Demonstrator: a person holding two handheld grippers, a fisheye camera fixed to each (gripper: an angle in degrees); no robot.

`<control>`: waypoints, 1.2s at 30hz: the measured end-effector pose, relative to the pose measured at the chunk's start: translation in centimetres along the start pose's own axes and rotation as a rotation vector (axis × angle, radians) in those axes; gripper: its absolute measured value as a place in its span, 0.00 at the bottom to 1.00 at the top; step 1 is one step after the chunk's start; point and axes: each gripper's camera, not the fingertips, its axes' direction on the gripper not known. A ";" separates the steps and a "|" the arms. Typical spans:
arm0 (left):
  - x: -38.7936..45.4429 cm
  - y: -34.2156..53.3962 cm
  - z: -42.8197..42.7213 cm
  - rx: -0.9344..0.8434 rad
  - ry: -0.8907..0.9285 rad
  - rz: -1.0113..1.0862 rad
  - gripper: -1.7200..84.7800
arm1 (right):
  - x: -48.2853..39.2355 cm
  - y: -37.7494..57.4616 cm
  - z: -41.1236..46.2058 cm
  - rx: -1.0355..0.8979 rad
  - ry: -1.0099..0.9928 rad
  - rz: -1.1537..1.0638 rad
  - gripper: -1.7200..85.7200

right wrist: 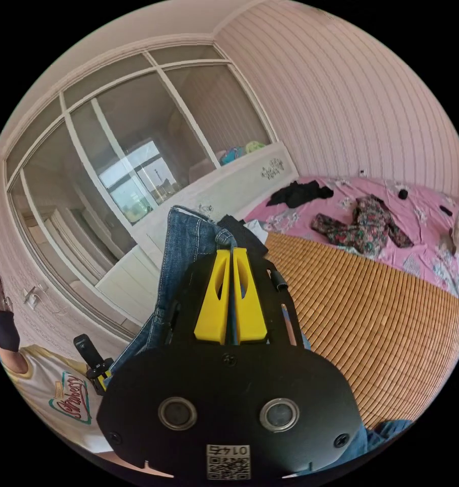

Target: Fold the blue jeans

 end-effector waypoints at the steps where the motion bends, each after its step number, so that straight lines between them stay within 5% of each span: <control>1: -0.8 0.5 0.0 -0.012 -0.010 -0.017 0.03 | 1.3 1.1 2.1 -0.046 0.010 0.036 0.02; 5: -5.1 2.5 -2.5 0.019 -0.091 -0.100 0.03 | 1.7 0.4 6.4 -0.109 0.010 -0.001 0.02; 10: -8.2 0.6 -9.3 0.210 -0.270 -0.045 0.03 | -7.1 -8.0 14.5 -0.164 -0.087 -0.315 0.04; 14: -16.2 -0.6 -15.9 0.375 -0.473 -0.284 0.04 | -11.9 -11.1 22.2 -0.139 -0.100 -0.322 0.05; 20: -27.3 5.9 -17.2 0.157 -0.914 -0.621 0.07 | -9.5 -3.3 25.9 -0.115 0.062 -0.299 0.06; 23: -29.4 9.1 -14.8 0.096 -0.846 -0.677 0.06 | -5.8 5.5 23.6 -0.189 0.289 -0.462 0.06; 27: -31.2 10.3 -7.7 -0.052 -0.710 -0.650 0.06 | 1.0 18.6 18.2 -0.379 0.542 -0.411 0.08; 31: -31.9 9.1 1.4 -0.221 -0.579 -0.505 0.07 | 6.3 28.3 11.9 -0.517 0.715 -0.152 0.10; 36: -30.3 8.7 17.7 -0.539 -0.338 -0.269 0.08 | 13.0 34.1 5.7 -0.378 0.727 0.377 0.15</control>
